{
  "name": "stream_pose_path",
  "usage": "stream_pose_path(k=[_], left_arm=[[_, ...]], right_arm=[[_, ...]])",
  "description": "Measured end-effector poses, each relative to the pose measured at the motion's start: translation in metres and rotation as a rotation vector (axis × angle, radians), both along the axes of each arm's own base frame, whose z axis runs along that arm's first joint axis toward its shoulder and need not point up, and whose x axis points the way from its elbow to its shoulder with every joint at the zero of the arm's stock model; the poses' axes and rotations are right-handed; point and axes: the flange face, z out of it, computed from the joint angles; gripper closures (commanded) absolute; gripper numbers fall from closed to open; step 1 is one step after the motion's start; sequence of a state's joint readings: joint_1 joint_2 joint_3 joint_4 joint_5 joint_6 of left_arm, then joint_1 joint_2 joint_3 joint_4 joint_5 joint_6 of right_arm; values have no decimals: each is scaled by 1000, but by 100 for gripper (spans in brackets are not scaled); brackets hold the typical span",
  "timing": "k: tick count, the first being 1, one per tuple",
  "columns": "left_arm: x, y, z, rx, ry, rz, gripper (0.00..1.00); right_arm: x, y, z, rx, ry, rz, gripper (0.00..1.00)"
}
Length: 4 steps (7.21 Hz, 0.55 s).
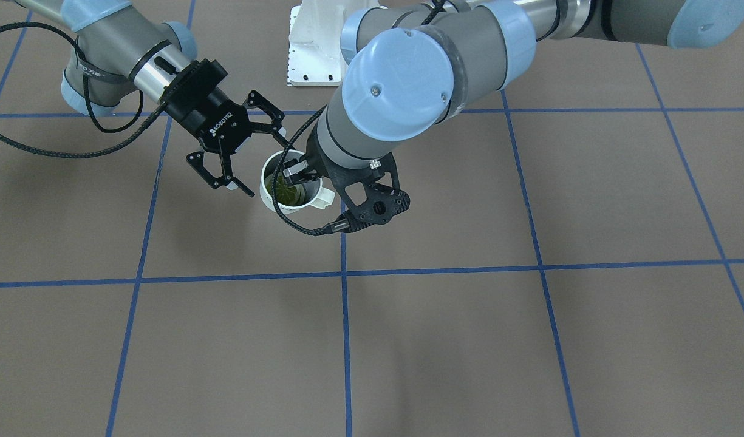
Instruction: Left arm hands cup to right arm to dump lemon
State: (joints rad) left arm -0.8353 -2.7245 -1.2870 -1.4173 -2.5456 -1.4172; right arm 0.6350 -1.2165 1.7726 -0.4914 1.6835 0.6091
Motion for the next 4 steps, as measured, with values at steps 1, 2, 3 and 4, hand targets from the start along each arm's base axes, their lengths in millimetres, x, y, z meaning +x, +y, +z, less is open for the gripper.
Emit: stream_pose_path(k=[1,2,3,4], left_arm=[[0,2,-3,-8,3,-1,100],[2,5,-6,-14,5,1,100],[6,9,-9,-15,6,7,100],[10,12,-10,-15,7,11,100]], right_arm=[[0,0,1,-1,1,1,1],[0,0,1,-1,1,2,1],[-1,0,0,0,1,1,1],[-1,0,0,0,-1,-1,1]])
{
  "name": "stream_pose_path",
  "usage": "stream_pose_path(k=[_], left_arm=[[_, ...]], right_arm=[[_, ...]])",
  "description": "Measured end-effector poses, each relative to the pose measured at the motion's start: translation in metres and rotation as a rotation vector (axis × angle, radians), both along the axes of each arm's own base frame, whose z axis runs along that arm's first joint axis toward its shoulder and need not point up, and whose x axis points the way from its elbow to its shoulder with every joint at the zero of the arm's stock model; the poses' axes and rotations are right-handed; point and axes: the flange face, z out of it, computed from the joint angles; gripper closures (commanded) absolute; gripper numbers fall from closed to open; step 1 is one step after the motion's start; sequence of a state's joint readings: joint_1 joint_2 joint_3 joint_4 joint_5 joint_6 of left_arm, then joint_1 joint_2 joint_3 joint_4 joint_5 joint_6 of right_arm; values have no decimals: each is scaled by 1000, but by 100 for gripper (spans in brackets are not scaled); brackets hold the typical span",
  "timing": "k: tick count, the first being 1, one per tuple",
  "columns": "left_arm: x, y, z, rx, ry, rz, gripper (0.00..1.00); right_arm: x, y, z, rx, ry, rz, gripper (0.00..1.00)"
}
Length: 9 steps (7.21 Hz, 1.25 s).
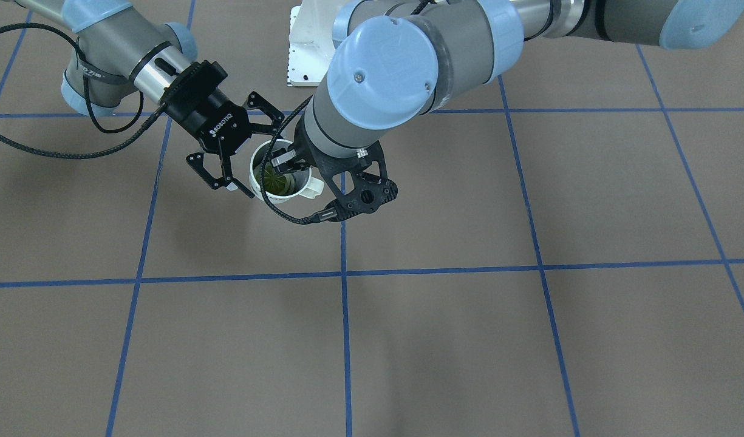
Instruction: Left arm hands cup to right arm to dump lemon
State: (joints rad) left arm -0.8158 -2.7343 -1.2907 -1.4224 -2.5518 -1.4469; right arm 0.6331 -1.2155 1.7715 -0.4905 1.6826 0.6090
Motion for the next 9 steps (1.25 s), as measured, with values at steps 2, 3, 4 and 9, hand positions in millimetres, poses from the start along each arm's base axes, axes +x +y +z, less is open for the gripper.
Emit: stream_pose_path(k=[2,3,4,9], left_arm=[[3,4,-3,4,4,6,100],[3,5,-5,6,7,8,100],[3,6,-6,9,9,8,100],[1,9,-8,15,15,10,37]], right_arm=[[-1,0,0,0,-1,-1,1],[-1,0,0,-1,-1,-1,1],[-1,0,0,-1,-1,-1,1],[-1,1,0,-9,-7,-3,51]])
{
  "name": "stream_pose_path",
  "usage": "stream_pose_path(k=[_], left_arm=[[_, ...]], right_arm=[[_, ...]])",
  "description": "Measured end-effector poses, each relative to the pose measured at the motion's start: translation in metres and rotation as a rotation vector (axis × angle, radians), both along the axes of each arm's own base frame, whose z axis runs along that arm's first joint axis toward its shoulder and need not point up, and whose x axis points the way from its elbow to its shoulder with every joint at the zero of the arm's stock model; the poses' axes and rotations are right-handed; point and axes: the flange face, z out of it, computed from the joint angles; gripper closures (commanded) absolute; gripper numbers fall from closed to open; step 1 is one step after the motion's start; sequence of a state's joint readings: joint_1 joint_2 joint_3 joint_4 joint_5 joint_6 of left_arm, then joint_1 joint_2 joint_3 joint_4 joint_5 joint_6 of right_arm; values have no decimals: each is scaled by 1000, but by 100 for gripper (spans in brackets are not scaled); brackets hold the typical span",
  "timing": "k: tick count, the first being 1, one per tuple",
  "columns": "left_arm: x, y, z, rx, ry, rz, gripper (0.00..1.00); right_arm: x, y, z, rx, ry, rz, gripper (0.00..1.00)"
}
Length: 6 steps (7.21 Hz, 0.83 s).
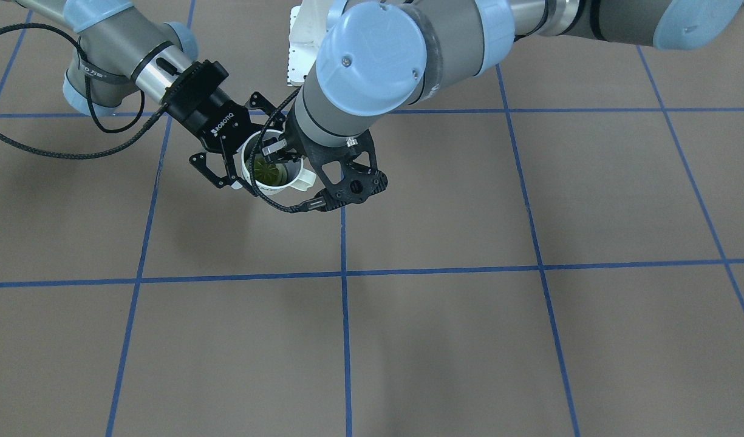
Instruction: Left arm hands cup to right arm to dump lemon
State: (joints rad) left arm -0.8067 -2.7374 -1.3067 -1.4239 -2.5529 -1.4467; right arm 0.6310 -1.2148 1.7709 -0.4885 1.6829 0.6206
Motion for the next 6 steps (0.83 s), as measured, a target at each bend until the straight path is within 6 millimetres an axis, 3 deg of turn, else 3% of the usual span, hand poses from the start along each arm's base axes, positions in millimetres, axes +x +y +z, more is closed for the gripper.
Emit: stream_pose_path(k=[1,6], left_arm=[[0,0,2,0,-1,0,0],[-15,7,-9,41,24,-11,0]], right_arm=[[1,0,0,-2,-2,1,61],[3,-1,3,-7,1,4,73]])
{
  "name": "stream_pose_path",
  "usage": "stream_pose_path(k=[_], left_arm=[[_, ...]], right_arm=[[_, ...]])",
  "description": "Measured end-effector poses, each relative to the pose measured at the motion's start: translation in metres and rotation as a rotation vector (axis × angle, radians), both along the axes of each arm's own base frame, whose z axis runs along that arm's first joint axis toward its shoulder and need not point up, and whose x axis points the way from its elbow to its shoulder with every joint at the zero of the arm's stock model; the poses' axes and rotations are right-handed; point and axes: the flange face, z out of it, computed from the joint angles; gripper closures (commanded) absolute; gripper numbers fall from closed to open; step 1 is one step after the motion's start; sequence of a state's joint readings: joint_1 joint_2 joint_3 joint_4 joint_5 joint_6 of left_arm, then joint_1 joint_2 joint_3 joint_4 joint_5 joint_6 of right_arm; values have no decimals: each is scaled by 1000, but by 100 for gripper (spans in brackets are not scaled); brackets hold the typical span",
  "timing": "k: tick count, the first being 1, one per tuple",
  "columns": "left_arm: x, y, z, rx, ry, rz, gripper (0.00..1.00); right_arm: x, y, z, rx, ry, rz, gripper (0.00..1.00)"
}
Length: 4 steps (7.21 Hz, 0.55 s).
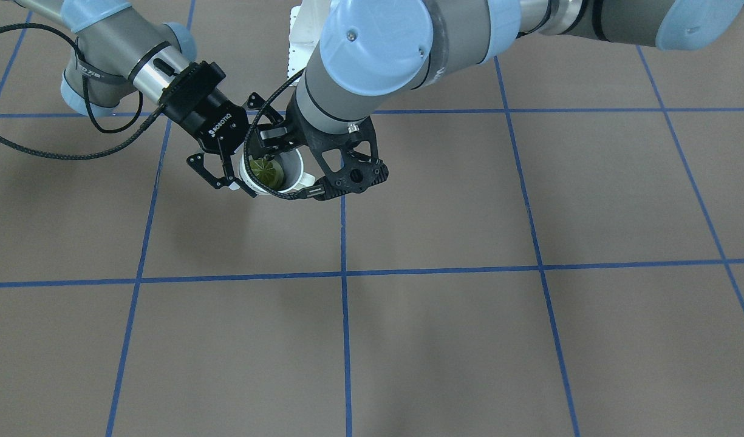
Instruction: Left arm hands cup to right arm to dump lemon
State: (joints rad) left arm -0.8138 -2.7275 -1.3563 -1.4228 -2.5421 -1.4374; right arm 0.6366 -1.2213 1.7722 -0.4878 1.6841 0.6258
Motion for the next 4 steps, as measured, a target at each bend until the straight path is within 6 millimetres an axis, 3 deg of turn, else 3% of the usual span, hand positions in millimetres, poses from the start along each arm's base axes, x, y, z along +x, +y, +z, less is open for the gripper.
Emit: stream_pose_path(k=[2,4], left_arm=[[-20,-10,-3,5,8,-26,0],[-28,-18,3,2,4,-43,0]], right_arm=[[17,-6,14,-13,15,26,79],[68,-21,51,-63,51,101,79]])
